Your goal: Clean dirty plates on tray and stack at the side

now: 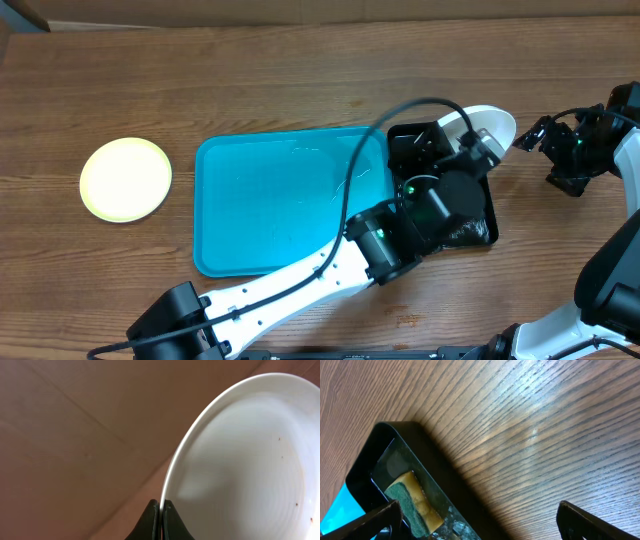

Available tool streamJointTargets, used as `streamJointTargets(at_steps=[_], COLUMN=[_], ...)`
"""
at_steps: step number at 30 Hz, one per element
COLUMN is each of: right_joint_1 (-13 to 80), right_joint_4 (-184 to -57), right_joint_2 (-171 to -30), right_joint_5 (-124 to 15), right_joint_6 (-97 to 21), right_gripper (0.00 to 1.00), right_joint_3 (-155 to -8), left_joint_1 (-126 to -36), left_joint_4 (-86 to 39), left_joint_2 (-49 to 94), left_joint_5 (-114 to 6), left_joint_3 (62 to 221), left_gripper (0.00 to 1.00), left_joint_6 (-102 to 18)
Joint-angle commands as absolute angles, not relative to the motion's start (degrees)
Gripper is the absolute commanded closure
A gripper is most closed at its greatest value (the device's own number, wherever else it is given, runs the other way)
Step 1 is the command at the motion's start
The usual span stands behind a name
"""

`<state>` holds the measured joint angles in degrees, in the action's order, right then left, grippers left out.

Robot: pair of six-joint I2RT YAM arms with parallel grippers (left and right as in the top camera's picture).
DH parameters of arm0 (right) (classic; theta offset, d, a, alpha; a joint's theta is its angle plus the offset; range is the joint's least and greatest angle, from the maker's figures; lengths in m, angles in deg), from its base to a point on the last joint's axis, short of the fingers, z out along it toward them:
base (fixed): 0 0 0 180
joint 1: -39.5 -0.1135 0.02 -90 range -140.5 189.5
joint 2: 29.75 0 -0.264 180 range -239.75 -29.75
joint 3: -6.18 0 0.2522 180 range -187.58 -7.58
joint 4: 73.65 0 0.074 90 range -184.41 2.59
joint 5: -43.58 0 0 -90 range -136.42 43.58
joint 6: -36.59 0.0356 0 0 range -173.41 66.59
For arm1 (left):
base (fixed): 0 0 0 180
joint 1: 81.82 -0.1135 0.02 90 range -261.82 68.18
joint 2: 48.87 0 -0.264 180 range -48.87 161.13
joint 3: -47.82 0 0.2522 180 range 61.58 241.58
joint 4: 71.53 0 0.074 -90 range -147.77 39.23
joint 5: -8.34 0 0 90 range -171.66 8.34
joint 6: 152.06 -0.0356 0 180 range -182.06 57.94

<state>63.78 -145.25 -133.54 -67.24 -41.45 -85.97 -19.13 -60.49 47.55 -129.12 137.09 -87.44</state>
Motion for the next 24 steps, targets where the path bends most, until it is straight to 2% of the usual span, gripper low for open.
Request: streamJointTargets(at_steps=[1, 8, 24], right_joint_1=[63.62, 63.62, 63.62], right_joint_4=[-144.95, -144.95, -144.99], right_joint_2=[-133.25, -133.25, -133.25], right_joint_5=[-67.99, -67.99, -69.93], right_joint_6=[-41.47, -41.47, -41.47], right_gripper=[0.00, 0.00, 0.00], right_joint_3=[-87.29, -87.29, -87.26], left_joint_1=[-17.47, -15.02, -15.30], left_joint_4=[-62.90, -72.01, -70.81], left_joint_2=[46.26, 46.26, 46.28], left_joint_5=[-134.83, -139.05, -139.24], left_joint_3=[138.59, 138.59, 138.57], left_gripper=[0.96, 0.96, 0.96], left_joint_6=[-96.06, -100.60, -93.52])
